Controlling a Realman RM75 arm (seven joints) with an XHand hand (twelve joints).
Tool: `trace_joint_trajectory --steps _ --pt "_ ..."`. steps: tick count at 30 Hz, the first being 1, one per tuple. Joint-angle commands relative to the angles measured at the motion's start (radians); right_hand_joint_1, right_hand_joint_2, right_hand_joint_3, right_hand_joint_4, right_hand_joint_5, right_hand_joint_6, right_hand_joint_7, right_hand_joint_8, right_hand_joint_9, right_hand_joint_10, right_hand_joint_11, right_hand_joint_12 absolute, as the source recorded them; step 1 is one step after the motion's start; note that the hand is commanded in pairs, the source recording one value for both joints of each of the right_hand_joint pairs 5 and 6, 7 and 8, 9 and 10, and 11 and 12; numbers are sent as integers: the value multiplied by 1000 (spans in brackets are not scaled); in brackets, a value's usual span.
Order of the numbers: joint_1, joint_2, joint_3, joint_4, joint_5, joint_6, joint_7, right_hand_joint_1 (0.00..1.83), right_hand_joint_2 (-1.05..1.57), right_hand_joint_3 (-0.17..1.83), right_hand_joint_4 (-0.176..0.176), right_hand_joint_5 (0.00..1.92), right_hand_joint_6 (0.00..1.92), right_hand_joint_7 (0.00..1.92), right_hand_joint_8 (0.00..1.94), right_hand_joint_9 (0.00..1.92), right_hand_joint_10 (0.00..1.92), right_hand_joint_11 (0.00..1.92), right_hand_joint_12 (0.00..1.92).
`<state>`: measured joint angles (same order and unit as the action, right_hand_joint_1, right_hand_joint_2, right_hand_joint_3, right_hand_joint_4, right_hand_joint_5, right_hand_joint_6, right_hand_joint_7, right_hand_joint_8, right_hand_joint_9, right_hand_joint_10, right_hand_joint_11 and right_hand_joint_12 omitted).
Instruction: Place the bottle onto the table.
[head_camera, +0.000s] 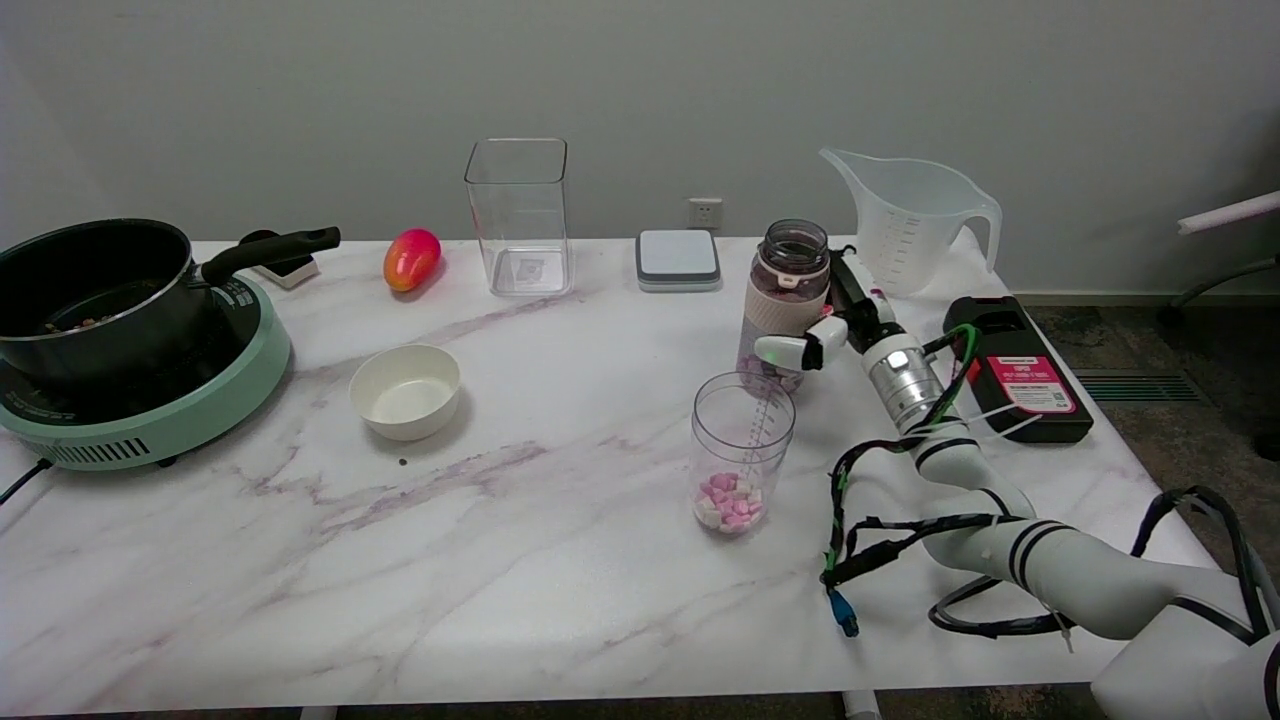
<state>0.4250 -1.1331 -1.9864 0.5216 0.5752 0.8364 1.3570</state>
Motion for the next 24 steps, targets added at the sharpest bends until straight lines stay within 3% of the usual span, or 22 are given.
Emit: trace_joint_trajectory --steps 1,6,14,24 --pt "-64 54 20 39 19 21 16 1255 -819 1191 0 415 415 675 675 575 575 605 605" --pt "-124 88 64 93 19 53 28 1238 -1004 1153 0 197 197 565 565 503 503 570 570" --pt "-301 157 197 259 19 42 39 1238 -992 1031 0 113 113 493 493 431 431 531 531" --pt "-534 140 481 425 20 58 27 1252 -837 884 0 69 69 505 505 447 447 497 497"
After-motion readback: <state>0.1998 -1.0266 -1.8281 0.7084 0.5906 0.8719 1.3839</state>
